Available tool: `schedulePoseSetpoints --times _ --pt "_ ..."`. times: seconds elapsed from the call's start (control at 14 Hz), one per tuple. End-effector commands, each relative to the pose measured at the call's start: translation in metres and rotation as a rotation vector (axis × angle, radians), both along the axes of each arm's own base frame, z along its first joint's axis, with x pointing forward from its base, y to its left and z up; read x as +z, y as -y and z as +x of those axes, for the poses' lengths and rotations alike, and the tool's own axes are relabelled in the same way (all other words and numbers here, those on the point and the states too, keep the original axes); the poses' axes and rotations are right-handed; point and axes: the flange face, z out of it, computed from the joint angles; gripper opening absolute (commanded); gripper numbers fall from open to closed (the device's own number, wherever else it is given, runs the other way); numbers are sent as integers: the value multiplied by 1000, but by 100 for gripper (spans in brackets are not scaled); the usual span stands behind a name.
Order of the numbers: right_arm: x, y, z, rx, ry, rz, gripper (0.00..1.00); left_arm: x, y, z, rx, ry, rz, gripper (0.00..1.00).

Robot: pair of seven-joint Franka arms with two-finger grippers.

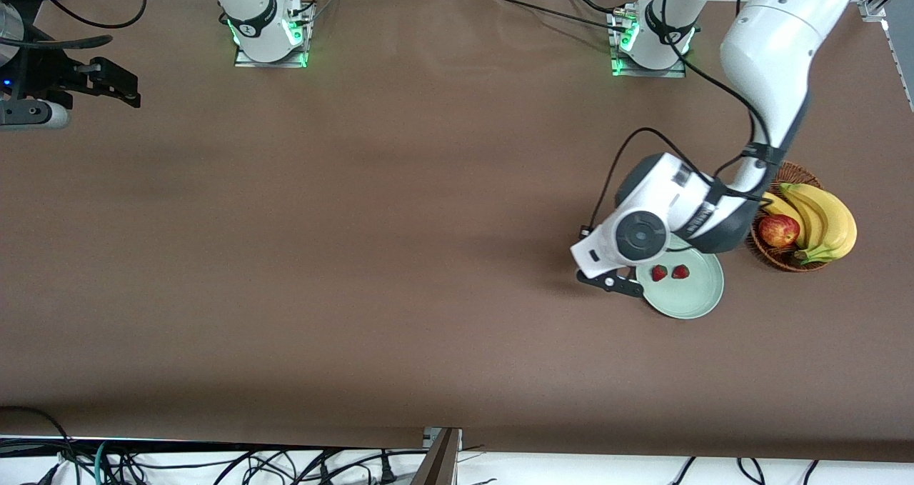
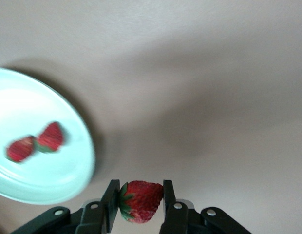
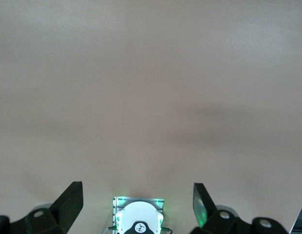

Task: Collect all strawberries into plate
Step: 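Lower the strawberry onto the plate with the left gripper and open it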

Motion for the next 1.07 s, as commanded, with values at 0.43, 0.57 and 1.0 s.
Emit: schedulePoseSetpoints --times 0.43,0.57,1.0 --pt "-4 10 0 11 -11 -8 100 -11 -104 19 -189 -71 -96 100" --pt "-2 12 -1 4 -8 -11 100 -10 -102 18 -192 -70 -96 100" --pt "-1 10 0 6 -2 -8 100 88 -102 19 -177 35 -27 100"
